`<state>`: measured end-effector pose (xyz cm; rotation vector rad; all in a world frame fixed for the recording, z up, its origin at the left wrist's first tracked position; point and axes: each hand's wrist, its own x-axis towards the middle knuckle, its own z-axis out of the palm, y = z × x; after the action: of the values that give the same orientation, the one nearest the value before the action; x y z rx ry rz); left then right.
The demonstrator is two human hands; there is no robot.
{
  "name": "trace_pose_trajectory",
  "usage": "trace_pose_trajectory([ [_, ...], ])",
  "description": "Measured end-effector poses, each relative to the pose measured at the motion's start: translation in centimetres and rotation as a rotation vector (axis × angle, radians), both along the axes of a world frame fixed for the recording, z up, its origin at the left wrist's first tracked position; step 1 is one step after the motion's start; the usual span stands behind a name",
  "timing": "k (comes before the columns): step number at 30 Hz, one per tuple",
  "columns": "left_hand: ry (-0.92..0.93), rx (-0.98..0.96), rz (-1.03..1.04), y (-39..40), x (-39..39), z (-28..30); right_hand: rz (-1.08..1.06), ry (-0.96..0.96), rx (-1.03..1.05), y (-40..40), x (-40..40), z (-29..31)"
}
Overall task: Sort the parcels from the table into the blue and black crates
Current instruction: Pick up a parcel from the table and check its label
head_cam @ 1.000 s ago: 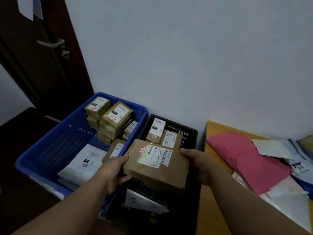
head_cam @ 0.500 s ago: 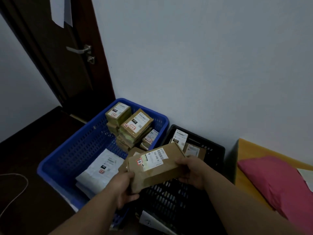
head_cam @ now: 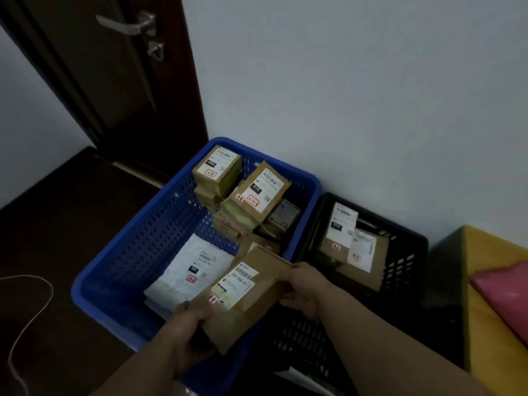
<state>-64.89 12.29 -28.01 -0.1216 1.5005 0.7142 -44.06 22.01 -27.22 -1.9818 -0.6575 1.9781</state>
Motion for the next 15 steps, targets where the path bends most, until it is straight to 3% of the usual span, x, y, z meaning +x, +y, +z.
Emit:
trace_pose_trajectory([
  [7, -0.045, -0.095, -0.149, 3.1, -5.2, -4.5, -0.057, 0.062, -0.115, -0.5, -7.1, -5.3],
  [15, 0.086, -0.153, -0.183, 6.2, -4.5, -11.8, -0.1, 0.059, -0.206, -0.4, -8.8, -10.5],
])
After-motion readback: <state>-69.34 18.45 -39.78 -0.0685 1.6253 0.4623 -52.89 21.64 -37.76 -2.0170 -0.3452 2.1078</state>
